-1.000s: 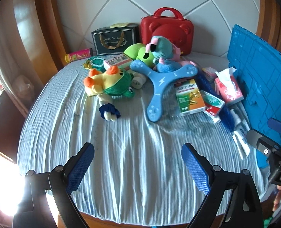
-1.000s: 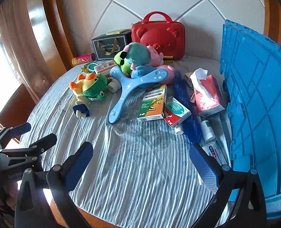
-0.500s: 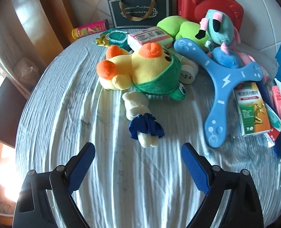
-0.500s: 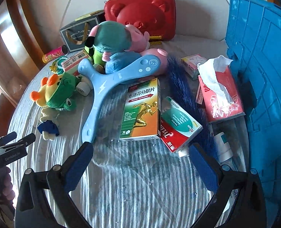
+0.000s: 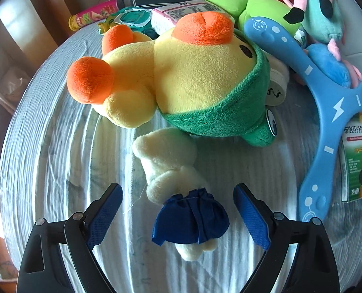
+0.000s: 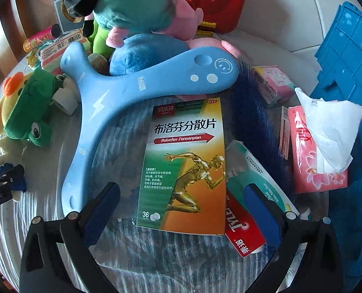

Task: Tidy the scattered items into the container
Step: 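Grasp the white bear plush with the left tool while the right tool grasps the Buluofen box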

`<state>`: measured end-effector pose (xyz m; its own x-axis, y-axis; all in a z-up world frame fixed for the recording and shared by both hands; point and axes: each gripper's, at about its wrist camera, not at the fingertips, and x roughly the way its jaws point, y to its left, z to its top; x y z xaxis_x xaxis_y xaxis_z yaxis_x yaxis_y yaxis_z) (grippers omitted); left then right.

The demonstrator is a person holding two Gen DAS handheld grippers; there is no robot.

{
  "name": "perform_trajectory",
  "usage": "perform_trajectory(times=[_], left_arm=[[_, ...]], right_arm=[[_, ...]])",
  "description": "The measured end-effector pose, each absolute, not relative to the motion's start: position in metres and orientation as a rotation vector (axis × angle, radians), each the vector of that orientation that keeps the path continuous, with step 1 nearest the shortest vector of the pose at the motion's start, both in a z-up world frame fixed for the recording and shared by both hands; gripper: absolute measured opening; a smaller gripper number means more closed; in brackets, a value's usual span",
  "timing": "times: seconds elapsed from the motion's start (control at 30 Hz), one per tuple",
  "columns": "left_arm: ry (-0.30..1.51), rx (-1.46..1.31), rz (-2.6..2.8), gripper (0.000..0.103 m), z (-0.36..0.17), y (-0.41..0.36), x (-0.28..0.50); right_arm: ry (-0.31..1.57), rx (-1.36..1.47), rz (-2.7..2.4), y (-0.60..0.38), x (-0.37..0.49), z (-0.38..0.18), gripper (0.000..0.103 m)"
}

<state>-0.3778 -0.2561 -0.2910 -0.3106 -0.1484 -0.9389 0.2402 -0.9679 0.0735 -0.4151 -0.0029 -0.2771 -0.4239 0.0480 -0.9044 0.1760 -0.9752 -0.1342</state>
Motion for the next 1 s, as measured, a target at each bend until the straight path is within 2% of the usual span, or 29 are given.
perform_trajectory(times=[0.07, 0.3, 0.37, 0.4, 0.43, 0.53, 0.7, 1.0], left_arm=[[0.116, 1.697, -2.358, 0.093, -0.297, -0.256, -0.381], [0.145, 1.72, -2.393, 0.068, -0.302, -0.25, -0.384], [0.14, 1.717, -2.401, 0.063, -0.3, -0.247, -0.382], [0.139, 1.716, -2.406, 0.058, -0.299, -0.245, -0.382], [0.138, 1.716, -2.41, 0.052, -0.298, -0.243, -0.381], [0.123, 1.726, -2.411, 0.043, -0.294, -0.239, -0.378], [0.113, 1.715, -2.422, 0.038, -0.282, -0.233, -0.362], [0.089, 1.655, -2.47, 0.037, -0.251, -0.22, -0.325]], right_arm=[[0.362, 1.66, -2.564, -0.008, -0.42, -0.286, 0.103], [0.44, 1.691, -2.555, -0.018, -0.436, -0.307, 0.103], [0.457, 1.683, -2.547, -0.021, -0.437, -0.308, 0.098], [0.465, 1.679, -2.545, -0.022, -0.437, -0.308, 0.091], [0.457, 1.678, -2.538, -0.022, -0.437, -0.307, 0.091], [0.438, 1.674, -2.516, -0.023, -0.434, -0.305, 0.091], [0.344, 1.665, -2.482, -0.016, -0.417, -0.294, 0.091], [0.229, 1.576, -2.483, 0.001, -0.37, -0.261, 0.091]])
